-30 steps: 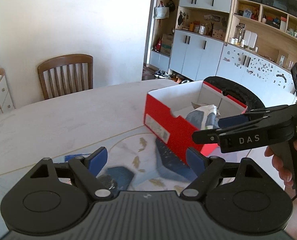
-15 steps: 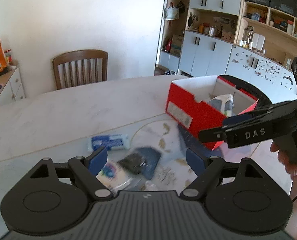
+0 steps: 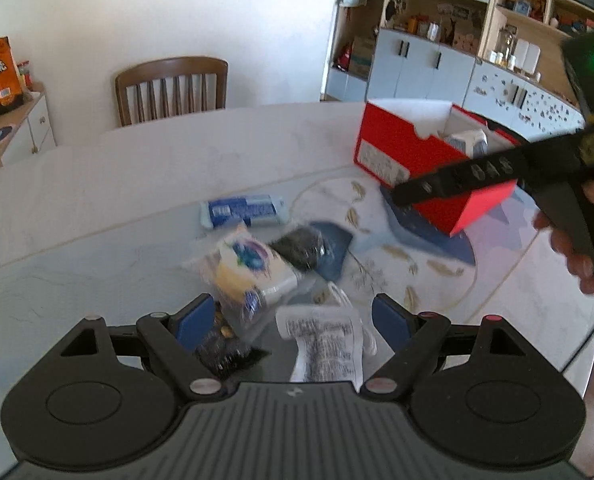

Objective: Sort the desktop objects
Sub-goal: 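Grasp the white printed sachet with the left tool while the right tool grasps the clear bag of dark pieces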

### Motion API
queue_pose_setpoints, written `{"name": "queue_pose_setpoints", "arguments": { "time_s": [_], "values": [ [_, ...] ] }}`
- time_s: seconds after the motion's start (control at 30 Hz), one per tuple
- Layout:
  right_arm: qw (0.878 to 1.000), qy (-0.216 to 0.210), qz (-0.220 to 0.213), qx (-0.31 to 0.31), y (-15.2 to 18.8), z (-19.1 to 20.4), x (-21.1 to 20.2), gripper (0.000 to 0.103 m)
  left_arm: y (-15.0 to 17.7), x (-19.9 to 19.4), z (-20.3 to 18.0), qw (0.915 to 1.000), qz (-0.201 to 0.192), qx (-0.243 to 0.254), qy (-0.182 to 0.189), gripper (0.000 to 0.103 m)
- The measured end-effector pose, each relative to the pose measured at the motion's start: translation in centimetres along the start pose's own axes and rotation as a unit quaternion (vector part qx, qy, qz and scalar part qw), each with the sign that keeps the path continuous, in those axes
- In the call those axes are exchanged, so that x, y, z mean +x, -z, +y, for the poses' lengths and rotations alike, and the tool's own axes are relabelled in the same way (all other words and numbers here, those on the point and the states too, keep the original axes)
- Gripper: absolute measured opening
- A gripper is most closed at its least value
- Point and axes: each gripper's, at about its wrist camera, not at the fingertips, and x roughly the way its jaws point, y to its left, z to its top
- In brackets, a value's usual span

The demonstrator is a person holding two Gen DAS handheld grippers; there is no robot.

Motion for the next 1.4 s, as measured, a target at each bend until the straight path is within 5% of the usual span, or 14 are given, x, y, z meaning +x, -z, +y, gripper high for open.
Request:
{"name": "queue_pose_setpoints", "arguments": {
  "time_s": [0.3, 1.03, 1.23, 1.4],
  "values": [
    [1.000, 0.005, 0.018, -0.019, 0.1, 1.0, 3.5, 0.080, 2.4, 1.6, -2.2, 0.9984, 0.033, 0.044, 0.009, 0.086],
    [0.991, -0.018, 0.065, -0.120, -0.1, 5.1, 10.4, 0.078, 4.8, 4.3, -3.3, 0.9935, 0.058, 0.089, -0.041, 0.085],
    [0.989, -0.022, 0.071, -0.130, -0.4, 5.6, 11.0, 0.075, 4.6, 4.8, -3.8, 0.9923, 0.058, 0.101, -0.040, 0.075],
    [0.988, -0.026, 0.086, -0.125, -0.3, 5.4, 11.7, 0.059, 4.4, 4.9, -4.2, 0.9910, 0.056, 0.115, -0.040, 0.065]
  ]
}}
